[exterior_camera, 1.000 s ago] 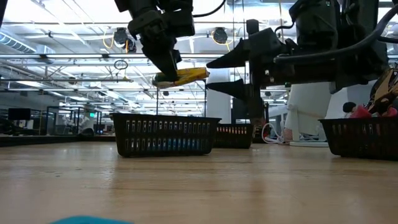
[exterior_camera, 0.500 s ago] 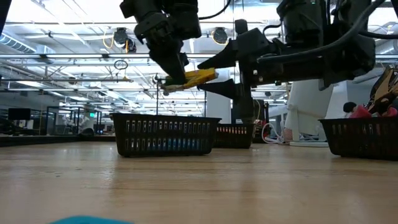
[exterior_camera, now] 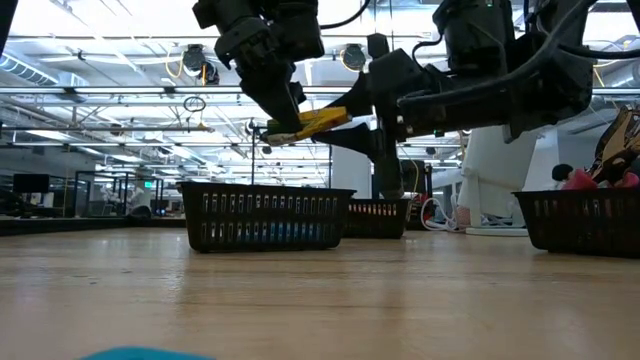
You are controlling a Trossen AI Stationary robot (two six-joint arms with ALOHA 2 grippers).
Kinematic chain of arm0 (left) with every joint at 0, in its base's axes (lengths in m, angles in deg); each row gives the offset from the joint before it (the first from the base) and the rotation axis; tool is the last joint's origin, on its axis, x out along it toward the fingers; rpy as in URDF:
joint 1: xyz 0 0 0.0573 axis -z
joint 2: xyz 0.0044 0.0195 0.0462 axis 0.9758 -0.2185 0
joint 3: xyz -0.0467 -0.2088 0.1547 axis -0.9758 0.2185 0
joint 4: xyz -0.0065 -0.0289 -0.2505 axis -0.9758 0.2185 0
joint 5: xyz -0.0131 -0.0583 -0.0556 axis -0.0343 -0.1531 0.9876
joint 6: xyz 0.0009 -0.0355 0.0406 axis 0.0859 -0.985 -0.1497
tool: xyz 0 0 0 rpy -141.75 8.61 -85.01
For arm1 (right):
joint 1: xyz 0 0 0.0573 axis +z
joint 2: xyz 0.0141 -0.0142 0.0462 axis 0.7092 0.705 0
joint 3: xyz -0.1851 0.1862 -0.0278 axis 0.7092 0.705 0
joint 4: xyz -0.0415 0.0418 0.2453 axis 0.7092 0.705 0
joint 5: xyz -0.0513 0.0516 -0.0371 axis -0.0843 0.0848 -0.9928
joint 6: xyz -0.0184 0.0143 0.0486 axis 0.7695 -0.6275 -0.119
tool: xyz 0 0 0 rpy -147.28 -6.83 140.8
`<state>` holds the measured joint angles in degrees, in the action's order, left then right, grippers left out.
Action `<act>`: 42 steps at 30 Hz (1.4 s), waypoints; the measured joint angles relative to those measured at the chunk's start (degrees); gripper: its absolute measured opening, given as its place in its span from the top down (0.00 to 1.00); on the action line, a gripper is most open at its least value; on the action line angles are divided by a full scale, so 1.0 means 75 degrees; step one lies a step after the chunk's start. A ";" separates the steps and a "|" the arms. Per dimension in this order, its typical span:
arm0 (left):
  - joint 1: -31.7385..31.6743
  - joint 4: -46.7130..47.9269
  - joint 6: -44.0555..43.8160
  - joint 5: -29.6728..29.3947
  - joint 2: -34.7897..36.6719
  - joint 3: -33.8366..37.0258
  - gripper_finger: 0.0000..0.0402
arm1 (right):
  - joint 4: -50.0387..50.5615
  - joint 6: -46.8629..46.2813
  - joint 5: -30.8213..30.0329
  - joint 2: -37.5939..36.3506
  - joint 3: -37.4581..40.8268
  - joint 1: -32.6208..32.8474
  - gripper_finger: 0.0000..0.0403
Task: Pick & Place School Supplies
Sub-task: Put the yellow crayon box into the top black bin
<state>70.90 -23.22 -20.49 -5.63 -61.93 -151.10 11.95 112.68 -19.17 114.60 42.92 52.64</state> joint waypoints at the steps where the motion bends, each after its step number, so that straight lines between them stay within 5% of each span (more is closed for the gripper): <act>1: -0.0008 -0.0002 0.0009 0.0000 0.0000 0.0000 0.82 | 0.0017 0.0025 -0.0008 0.0000 0.0000 0.0000 0.78; 4: -0.0054 0.0006 0.0045 0.0035 0.0000 0.0000 0.82 | 0.0029 0.0231 -0.0009 0.0000 0.0000 0.0002 0.85; 27: -0.0304 -0.0347 0.0174 -0.0055 0.0000 0.0003 0.82 | -0.0025 -0.0028 -0.1064 -0.0006 0.0000 -0.0053 0.85; 34: -0.0452 -0.0467 0.0140 -0.0114 0.0003 0.0003 0.62 | -0.0067 -0.0174 -0.1512 -0.0006 0.0000 -0.0210 0.90; 42: -0.0572 -0.0462 0.0379 -0.0121 0.0003 0.0000 0.53 | 0.0157 -0.0300 -0.2082 -0.0004 0.0000 -0.0368 0.95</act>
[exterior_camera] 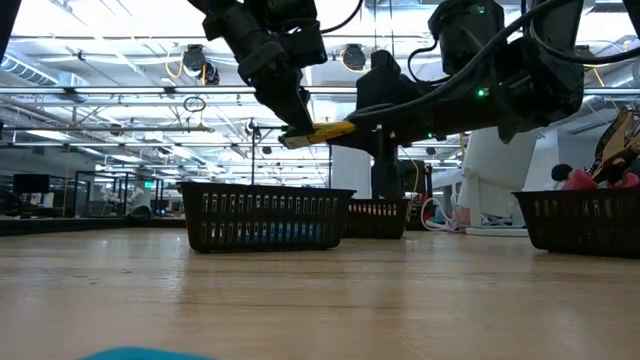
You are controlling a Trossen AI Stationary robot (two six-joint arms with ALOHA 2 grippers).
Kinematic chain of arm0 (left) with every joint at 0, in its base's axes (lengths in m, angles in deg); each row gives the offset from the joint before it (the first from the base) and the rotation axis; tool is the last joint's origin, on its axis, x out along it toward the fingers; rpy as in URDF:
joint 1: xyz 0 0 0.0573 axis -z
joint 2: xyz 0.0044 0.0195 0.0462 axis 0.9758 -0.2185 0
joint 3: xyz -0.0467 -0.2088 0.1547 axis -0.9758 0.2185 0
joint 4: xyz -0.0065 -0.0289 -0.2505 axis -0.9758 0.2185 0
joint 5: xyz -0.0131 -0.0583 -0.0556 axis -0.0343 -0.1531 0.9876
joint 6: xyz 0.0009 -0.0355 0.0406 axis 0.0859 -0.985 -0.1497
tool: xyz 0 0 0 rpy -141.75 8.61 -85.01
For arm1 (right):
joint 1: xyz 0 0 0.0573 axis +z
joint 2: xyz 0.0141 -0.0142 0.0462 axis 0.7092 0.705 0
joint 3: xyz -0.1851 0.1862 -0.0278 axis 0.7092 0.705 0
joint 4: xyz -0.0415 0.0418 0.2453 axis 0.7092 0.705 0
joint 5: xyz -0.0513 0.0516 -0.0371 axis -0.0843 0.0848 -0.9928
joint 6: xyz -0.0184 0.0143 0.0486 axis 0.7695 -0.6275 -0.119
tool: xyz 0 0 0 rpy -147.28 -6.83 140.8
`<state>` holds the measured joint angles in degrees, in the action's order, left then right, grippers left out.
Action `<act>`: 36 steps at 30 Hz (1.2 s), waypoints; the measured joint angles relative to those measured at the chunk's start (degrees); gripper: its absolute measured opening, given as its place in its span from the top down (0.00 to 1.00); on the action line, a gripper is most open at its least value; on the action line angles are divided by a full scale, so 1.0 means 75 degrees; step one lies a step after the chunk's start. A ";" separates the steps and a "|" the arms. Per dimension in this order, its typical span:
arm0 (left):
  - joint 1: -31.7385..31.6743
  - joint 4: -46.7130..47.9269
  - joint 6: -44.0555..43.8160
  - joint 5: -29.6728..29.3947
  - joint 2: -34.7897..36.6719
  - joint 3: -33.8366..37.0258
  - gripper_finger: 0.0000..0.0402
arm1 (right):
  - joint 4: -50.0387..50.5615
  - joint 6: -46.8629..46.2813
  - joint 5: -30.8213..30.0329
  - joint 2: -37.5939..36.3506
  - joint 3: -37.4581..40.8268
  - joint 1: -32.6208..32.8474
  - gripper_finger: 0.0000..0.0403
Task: Pick & Place School Supplies
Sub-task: Put the yellow crayon box into the top black bin
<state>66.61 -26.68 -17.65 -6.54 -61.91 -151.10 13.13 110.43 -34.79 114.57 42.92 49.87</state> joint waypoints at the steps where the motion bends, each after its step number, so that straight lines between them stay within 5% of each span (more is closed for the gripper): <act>1: -0.0031 -0.0003 0.0027 0.0012 0.0000 0.0000 0.52 | 0.0020 -0.0010 -0.0041 0.0001 0.0000 -0.0006 0.95; 11: -0.0177 0.0049 0.0148 0.0022 0.0164 -0.0003 0.49 | 0.0054 -0.0016 -0.0589 -0.0002 0.0058 -0.0169 0.95; 23: -0.0109 0.0149 0.0195 0.0011 0.1418 -0.0015 0.48 | 0.0227 -0.0849 -0.1570 -0.0159 0.0769 -0.0456 0.95; 36: -0.0078 0.0066 0.0150 -0.0029 0.1527 -0.0006 0.48 | 0.3237 -0.2979 -0.1559 -0.1444 0.0772 -0.0595 0.95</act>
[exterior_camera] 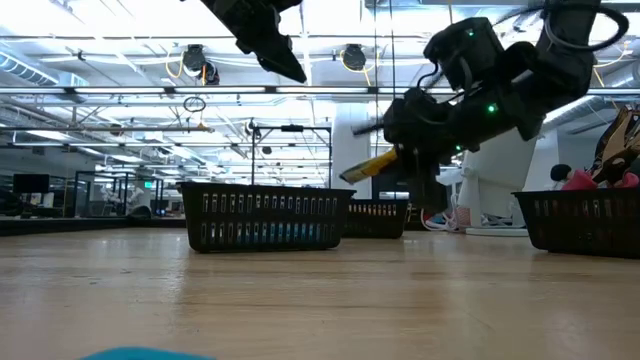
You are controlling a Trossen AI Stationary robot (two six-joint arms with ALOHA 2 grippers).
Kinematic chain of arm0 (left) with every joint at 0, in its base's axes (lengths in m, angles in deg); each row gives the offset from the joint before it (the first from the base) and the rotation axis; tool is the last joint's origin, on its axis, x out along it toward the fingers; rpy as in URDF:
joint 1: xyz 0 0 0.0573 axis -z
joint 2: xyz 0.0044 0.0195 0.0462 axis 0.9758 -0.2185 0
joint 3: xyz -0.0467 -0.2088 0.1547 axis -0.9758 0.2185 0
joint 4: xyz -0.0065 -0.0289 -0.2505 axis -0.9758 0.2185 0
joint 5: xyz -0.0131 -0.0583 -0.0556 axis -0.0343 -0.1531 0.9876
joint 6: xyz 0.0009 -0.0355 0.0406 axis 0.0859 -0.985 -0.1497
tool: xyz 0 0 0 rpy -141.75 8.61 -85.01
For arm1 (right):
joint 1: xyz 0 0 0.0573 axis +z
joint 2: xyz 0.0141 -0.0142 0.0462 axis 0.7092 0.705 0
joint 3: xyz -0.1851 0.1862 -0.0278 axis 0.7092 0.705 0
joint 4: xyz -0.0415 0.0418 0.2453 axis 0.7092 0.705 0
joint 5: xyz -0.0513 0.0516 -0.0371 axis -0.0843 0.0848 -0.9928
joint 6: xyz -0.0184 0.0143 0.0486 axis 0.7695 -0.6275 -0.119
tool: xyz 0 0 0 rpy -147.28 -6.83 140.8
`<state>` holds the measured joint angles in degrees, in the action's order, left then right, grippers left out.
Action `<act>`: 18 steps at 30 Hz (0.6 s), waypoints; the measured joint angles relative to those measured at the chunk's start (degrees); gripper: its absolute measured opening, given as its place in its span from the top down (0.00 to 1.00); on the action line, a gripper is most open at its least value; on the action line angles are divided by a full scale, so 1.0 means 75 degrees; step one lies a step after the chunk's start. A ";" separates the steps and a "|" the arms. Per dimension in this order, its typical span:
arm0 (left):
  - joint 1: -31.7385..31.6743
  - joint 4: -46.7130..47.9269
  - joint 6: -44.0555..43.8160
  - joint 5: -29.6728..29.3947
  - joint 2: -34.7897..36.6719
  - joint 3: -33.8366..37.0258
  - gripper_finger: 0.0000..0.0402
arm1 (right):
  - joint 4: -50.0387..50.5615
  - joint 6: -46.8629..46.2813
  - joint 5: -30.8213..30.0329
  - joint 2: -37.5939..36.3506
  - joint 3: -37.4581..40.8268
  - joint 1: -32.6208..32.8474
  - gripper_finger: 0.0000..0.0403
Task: Pick & Place School Supplies
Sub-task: Put the yellow crayon box into the top black bin
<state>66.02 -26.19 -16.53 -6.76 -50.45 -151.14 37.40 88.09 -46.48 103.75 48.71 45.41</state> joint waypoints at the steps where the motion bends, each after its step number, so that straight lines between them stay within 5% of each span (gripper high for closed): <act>1: 0.0000 -0.0006 0.0000 -0.0002 0.0000 0.0000 0.48 | 0.0122 -0.0176 0.0107 -0.0047 -0.0010 -0.0018 0.95; 18: -0.0003 0.0034 0.0006 -0.0022 -0.0003 0.0000 0.48 | 0.1028 -0.0998 0.1050 -0.0115 -0.0008 -0.0290 0.90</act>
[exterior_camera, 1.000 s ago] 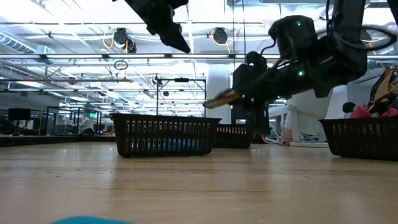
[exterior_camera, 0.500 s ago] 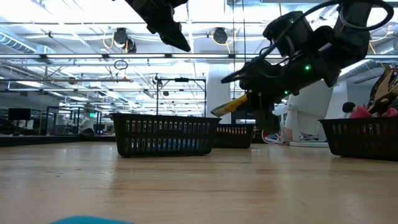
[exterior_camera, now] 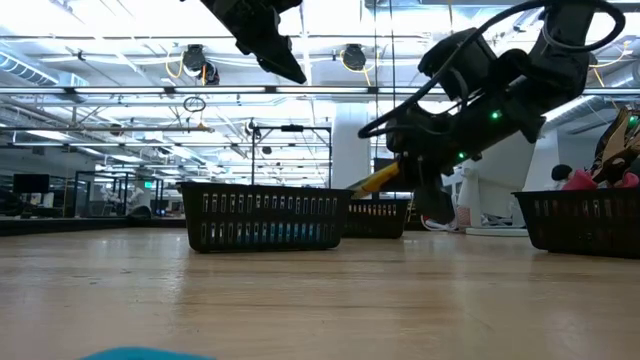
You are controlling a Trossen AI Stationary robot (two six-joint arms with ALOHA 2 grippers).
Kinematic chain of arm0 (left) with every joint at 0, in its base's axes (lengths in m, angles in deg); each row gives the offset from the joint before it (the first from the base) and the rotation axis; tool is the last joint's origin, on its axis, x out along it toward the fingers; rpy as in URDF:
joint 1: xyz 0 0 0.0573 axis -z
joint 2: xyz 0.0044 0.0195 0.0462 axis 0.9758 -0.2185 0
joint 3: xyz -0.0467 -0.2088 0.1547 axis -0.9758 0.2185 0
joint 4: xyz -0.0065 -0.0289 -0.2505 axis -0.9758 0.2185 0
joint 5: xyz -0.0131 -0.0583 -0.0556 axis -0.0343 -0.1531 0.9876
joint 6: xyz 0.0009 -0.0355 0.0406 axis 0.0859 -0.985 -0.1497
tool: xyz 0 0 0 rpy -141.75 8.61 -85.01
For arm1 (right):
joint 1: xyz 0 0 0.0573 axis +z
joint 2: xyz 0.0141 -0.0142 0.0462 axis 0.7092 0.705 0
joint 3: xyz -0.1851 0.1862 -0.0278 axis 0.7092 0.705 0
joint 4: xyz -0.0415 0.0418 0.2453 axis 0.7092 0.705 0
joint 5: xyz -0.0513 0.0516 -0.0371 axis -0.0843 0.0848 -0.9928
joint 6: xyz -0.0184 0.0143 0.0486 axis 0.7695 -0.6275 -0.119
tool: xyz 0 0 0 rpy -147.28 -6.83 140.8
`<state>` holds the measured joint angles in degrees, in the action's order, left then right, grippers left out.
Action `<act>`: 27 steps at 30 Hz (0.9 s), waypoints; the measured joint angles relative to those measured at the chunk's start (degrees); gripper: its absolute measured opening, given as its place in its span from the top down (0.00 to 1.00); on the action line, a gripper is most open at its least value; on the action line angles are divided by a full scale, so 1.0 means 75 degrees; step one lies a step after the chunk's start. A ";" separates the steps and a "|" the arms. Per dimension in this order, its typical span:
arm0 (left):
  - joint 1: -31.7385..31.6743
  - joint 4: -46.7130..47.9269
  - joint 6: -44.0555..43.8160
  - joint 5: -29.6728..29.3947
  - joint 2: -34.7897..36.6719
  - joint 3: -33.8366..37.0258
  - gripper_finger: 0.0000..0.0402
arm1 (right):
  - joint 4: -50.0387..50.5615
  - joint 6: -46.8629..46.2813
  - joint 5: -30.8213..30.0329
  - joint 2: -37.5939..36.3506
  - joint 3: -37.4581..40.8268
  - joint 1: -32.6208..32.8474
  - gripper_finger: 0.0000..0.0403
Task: Pick & Place School Supplies
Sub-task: Put the yellow crayon box into the top black bin
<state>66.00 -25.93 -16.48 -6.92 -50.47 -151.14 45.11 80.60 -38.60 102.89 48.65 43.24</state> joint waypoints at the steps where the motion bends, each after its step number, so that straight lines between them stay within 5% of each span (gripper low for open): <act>1: 0.0000 0.0001 0.0000 0.0000 0.0000 0.0000 0.48 | 0.0014 -0.0056 0.0114 0.0000 0.0000 0.0000 0.89; 15: 0.0000 0.0067 0.0006 -0.0003 -0.0006 0.0000 0.48 | 0.0685 -0.0611 0.0332 0.0000 -0.0406 -0.0197 0.58; 27: -0.0082 0.0234 0.0049 -0.0023 -0.0006 0.0003 0.48 | 0.2993 -0.1440 -0.0459 -0.0838 -0.1096 -0.0261 0.55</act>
<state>65.39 -24.18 -16.11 -7.10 -50.52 -151.12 67.56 69.80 -42.05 96.60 40.43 41.28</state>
